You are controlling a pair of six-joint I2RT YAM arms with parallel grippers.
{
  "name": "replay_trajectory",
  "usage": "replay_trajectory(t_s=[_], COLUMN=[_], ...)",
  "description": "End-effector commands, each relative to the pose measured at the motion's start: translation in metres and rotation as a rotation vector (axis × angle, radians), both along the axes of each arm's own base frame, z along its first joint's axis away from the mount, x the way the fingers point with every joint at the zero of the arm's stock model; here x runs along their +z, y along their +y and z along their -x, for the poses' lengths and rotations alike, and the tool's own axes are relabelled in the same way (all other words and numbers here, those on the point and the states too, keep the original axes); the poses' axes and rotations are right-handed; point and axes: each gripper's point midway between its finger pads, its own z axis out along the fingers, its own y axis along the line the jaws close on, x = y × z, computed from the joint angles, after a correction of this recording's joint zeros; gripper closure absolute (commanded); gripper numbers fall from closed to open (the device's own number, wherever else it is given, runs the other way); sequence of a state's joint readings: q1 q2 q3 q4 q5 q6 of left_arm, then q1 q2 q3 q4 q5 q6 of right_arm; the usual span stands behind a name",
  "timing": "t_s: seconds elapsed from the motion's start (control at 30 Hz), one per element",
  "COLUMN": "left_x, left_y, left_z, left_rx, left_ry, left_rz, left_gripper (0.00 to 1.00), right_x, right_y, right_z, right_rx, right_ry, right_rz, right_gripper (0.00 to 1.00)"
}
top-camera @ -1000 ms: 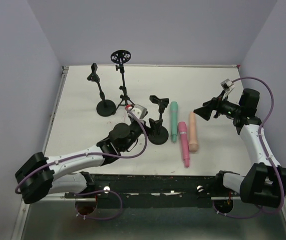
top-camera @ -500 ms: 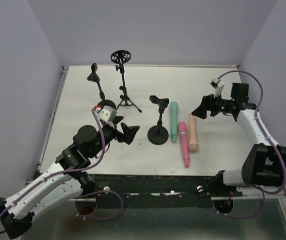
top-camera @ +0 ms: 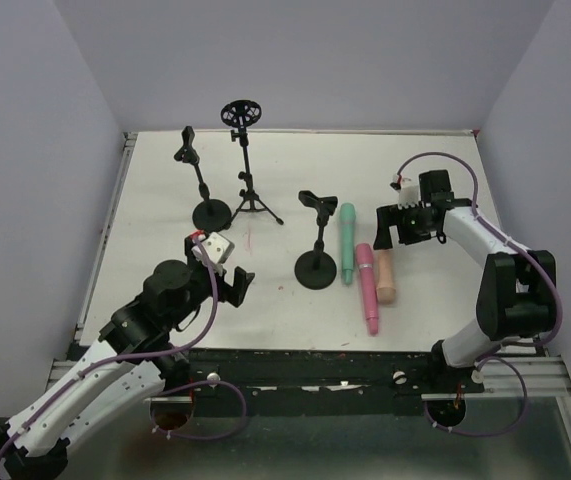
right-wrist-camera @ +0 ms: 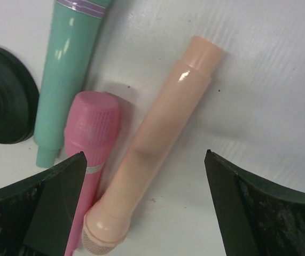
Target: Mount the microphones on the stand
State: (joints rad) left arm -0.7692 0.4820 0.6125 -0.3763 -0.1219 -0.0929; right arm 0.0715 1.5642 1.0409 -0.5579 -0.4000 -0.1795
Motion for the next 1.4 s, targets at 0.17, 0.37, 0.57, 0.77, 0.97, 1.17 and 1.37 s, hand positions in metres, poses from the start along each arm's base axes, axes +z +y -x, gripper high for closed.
replay_trajectory(t_s=[0.17, 0.37, 0.57, 0.77, 0.97, 1.17, 1.37], left_x=[0.006, 0.007, 0.005, 0.008, 0.012, 0.018, 0.023], left_y=[0.008, 0.009, 0.007, 0.006, 0.0, -0.004, -0.005], left_z=[0.008, 0.007, 0.007, 0.008, 0.013, 0.02, 0.026], left_rx=[-0.016, -0.008, -0.021, -0.028, -0.064, -0.096, -0.108], left_ry=[-0.043, -0.047, -0.039, -0.04, -0.031, -0.033, -0.033], left_rz=[0.013, 0.016, 0.016, 0.032, 0.076, 0.133, 0.177], left_gripper=[0.01, 0.01, 0.01, 0.01, 0.01, 0.01, 0.01], right_x=[-0.037, -0.045, -0.05, -0.044, -0.035, -0.042, -0.047], right_y=[-0.015, -0.015, -0.02, -0.022, -0.024, -0.026, -0.026], right_z=[-0.015, -0.021, -0.022, -0.027, -0.028, -0.025, -0.024], right_rx=[-0.211, -0.25, -0.271, -0.299, -0.322, -0.314, -0.295], right_ry=[0.077, 0.095, 0.103, 0.073, 0.043, 0.066, 0.087], right_rz=[0.077, 0.096, 0.12, 0.126, 0.103, 0.112, 0.125], right_gripper=[0.06, 0.17, 0.37, 0.61, 0.63, 0.44, 0.39])
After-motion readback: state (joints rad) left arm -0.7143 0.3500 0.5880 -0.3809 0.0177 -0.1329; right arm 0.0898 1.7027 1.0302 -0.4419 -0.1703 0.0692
